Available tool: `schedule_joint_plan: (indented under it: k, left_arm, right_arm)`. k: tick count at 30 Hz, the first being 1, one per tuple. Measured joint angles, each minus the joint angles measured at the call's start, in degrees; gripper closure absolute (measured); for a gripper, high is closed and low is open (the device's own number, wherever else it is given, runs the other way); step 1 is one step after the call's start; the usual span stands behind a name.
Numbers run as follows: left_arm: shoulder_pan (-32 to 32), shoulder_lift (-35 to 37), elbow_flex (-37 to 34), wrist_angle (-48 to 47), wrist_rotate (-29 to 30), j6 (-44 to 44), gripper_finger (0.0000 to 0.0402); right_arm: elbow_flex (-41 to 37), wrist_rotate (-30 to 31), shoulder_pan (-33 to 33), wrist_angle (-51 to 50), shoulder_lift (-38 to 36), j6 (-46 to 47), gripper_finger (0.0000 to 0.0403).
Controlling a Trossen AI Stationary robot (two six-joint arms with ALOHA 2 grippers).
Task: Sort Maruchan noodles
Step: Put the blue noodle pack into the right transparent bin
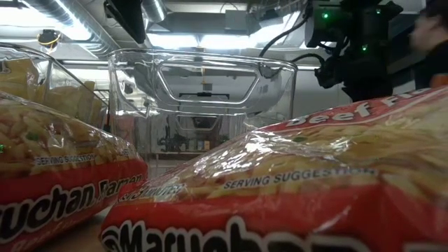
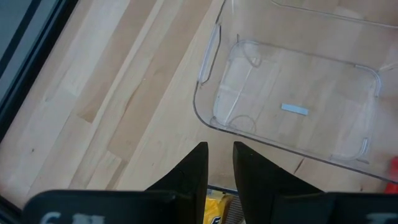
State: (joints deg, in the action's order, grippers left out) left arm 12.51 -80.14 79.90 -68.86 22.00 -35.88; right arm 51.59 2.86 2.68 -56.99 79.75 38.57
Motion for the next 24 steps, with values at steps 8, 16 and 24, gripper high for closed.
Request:
schedule_joint_plan:
  k: [8, 16, 24]
  left_arm:
    - [0.0, 0.0, 0.0, 0.0, 0.02, 0.01, 0.0333]
    - [0.0, 0.0, 0.0, 0.0, 0.02, 0.02, 0.0333]
    - [0.0, 0.0, 0.0, 0.0, 0.04, 0.02, 0.0333]
  right_arm:
    - [0.0, -2.99, 0.0, -0.13, 0.0, 0.76, 0.0223]
    - [1.04, -2.54, 0.0, -0.56, -0.81, 2.0, 0.0223]
    - [10.27, -4.92, -0.02, -10.89, -0.85, 2.07, 0.0223]
